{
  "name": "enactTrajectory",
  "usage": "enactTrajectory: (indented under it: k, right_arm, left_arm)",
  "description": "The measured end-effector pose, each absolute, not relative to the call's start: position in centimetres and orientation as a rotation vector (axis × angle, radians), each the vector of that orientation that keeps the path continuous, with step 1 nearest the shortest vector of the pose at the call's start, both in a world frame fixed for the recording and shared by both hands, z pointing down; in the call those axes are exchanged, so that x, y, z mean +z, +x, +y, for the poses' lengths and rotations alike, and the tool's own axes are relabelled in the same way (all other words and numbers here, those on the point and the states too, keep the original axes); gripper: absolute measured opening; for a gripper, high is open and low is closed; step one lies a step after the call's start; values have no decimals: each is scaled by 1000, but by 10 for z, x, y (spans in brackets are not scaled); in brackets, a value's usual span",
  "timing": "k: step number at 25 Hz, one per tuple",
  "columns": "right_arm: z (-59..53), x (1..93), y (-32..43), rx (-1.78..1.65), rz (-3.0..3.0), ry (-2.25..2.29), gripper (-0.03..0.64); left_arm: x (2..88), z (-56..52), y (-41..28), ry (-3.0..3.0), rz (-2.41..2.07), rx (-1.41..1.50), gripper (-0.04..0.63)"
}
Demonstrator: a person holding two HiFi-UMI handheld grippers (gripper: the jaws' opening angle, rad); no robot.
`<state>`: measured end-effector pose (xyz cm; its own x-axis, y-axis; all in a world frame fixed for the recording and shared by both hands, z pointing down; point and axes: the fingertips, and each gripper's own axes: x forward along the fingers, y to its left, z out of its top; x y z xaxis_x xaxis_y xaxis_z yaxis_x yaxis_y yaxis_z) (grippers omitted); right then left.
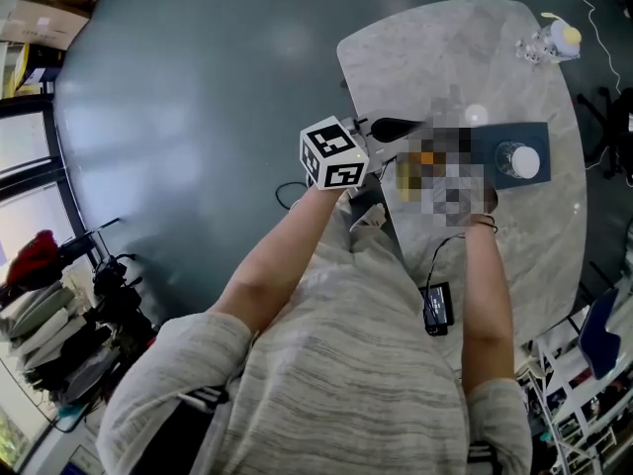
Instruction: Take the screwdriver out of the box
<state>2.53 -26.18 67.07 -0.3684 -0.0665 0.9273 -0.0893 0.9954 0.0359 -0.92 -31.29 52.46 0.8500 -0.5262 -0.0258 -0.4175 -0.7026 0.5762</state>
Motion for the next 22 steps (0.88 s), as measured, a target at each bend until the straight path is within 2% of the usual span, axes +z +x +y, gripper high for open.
enactTrajectory:
  k: [22]
  right_arm:
    - [-262,728,39,19,-1745,10,117]
  left_arm:
    - [532,-328,-11,2434,-649,-256,17]
